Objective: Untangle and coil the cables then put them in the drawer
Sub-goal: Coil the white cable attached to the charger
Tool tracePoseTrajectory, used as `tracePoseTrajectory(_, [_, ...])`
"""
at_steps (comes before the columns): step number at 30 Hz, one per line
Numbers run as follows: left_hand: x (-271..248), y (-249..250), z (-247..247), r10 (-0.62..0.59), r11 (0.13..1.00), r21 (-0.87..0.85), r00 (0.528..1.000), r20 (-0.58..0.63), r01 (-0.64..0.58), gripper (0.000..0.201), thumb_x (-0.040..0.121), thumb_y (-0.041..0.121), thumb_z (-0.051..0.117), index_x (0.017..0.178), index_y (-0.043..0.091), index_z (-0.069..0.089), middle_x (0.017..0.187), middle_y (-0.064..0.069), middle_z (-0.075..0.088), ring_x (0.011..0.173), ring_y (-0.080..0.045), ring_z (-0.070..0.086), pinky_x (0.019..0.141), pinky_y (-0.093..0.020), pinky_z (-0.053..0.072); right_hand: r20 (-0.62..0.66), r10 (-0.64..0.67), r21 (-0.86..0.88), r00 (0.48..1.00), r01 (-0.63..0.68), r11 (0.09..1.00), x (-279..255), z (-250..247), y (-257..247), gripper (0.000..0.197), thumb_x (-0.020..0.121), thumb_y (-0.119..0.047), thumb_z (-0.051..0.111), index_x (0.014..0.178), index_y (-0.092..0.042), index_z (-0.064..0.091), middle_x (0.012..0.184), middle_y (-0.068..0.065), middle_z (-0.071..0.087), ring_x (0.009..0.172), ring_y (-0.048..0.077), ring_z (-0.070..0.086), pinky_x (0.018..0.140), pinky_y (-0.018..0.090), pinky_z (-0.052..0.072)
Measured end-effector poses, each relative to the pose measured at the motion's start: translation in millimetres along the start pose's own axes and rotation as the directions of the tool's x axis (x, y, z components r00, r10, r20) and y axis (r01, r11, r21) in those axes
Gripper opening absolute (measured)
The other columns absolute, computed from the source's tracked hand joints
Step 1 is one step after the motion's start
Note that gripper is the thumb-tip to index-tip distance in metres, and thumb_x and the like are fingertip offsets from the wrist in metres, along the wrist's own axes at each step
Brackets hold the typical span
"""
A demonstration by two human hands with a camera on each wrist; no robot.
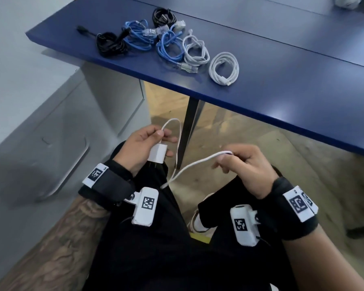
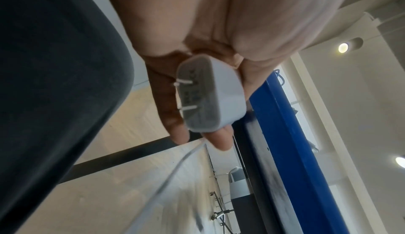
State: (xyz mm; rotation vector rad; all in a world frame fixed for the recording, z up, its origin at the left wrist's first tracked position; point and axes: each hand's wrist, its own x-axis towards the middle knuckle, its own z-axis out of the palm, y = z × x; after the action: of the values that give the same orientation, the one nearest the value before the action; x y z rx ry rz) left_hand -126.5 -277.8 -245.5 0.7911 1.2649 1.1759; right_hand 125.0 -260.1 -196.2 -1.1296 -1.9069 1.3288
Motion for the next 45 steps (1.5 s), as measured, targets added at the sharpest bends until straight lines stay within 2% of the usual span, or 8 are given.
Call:
tracePoseTrajectory(4, [-2.5, 4.3, 4.6, 0.072, 0.996, 0.044, 0.997, 0.024, -0.073, 0.019, 0.094, 0.002, 0.048, 0.096, 0.004, 0.067, 0.071, -0.017, 0.069, 0.079, -0.037, 0.069, 0.078, -0.042, 0.053, 0.285, 0.232, -0.329, 0.93, -0.133, 0.935, 0.2, 7.4, 8.9, 0.015, 0.088, -0.025, 0.065, 0.097, -0.026, 0.077, 0.112, -0.017, 0.064, 0.108, -0.001, 0.056, 0.098, 0.024, 0.039])
tracePoseTrajectory(6, [-6.7, 7.4, 10.7, 0.077, 0.996, 0.032, 0.995, 0.061, -0.079, 0.02, 0.089, 0.0, 0.045, 0.095, 0.0, 0.064, 0.061, -0.017, 0.062, 0.074, -0.037, 0.067, 0.083, -0.045, 0.053, 0.333, 0.245, -0.381, 0.911, -0.108, 0.918, 1.1, 10.5, 11.4, 0.046, 0.085, -0.018, 0.066, 0.127, -0.035, 0.062, 0.141, -0.023, 0.045, 0.131, -0.006, 0.037, 0.11, 0.018, 0.024])
tracePoseTrajectory(11, [-15.1, 11.2, 19.9, 0.073, 0.997, -0.01, 0.98, 0.185, -0.073, 0.022, 0.093, 0.024, 0.057, 0.079, 0.007, 0.062, 0.051, -0.009, 0.044, 0.062, -0.03, 0.056, 0.072, -0.04, 0.046, 0.06, 0.113, -0.182, 0.992, -0.1, 0.978, 14.3, 23.5, 11.7, 0.067, 0.091, -0.041, 0.063, 0.15, -0.037, 0.032, 0.152, -0.016, 0.038, 0.137, 0.0, 0.037, 0.112, 0.025, 0.032])
tracePoseTrajectory(18, [-18.2, 15.4, 20.8, 0.071, 0.997, -0.031, 0.974, 0.214, -0.066, 0.019, 0.096, 0.013, 0.054, 0.098, 0.003, 0.069, 0.072, -0.017, 0.065, 0.066, -0.028, 0.061, 0.069, -0.034, 0.052, -0.101, 0.021, 0.181, 0.995, -0.002, 0.984, 40.1, 27.1, 13.2, 0.012, 0.097, -0.013, 0.06, 0.086, -0.012, 0.065, 0.07, 0.004, 0.064, 0.065, 0.019, 0.061, 0.068, 0.034, 0.053])
tracePoseTrajectory(25, [-21.0, 14.3, 31.2, 0.032, 0.999, -0.024, 0.977, 0.213, -0.028, 0.021, 0.094, 0.02, 0.057, 0.1, 0.005, 0.071, 0.079, -0.015, 0.069, 0.069, -0.028, 0.067, 0.071, -0.034, 0.056, -0.058, -0.009, 0.208, 0.998, 0.021, 0.978, 51.6, 35.4, 6.2, 0.015, 0.097, -0.006, 0.058, 0.101, -0.007, 0.073, 0.087, -0.001, 0.072, 0.073, -0.004, 0.061, 0.064, 0.009, 0.044])
tracePoseTrajectory(34, [-22.7, 19.0, 36.3, -0.194, 0.91, -0.297, 0.929, 0.316, 0.291, 0.017, 0.091, 0.01, 0.052, 0.096, 0.002, 0.066, 0.077, -0.015, 0.071, 0.065, -0.023, 0.071, 0.072, -0.036, 0.061, -0.056, 0.182, 0.42, 0.982, -0.142, 0.896, 54.5, 55.6, 42.0, 0.021, 0.099, -0.012, 0.055, 0.109, -0.017, 0.072, 0.103, 0.003, 0.072, 0.098, 0.016, 0.064, 0.089, 0.032, 0.052])
tracePoseTrajectory(38, [-21.5, 19.7, 37.9, -0.095, 0.77, -0.565, 0.929, 0.357, 0.296, 0.02, 0.092, 0.005, 0.048, 0.095, 0.001, 0.067, 0.097, -0.017, 0.071, 0.091, -0.026, 0.071, 0.097, -0.041, 0.051, 0.022, 0.283, 0.478, 0.959, -0.258, 0.839, 47.8, 78.5, 53.6, 0.014, 0.096, -0.011, 0.059, 0.094, -0.015, 0.072, 0.091, 0.004, 0.073, 0.086, 0.016, 0.067, 0.082, 0.032, 0.054])
tracePoseTrajectory(45, [-15.9, 23.8, 26.2, 0.066, 0.636, -0.748, 0.952, 0.3, 0.191, 0.023, 0.094, 0.009, 0.045, 0.095, 0.01, 0.068, 0.104, -0.006, 0.069, 0.094, -0.018, 0.065, 0.1, -0.039, 0.048, 0.276, 0.293, 0.359, 0.915, -0.381, 0.852, 39.0, 97.1, 75.0, 0.009, 0.093, -0.012, 0.063, 0.087, -0.01, 0.07, 0.075, 0.004, 0.07, 0.072, 0.014, 0.064, 0.074, 0.025, 0.052])
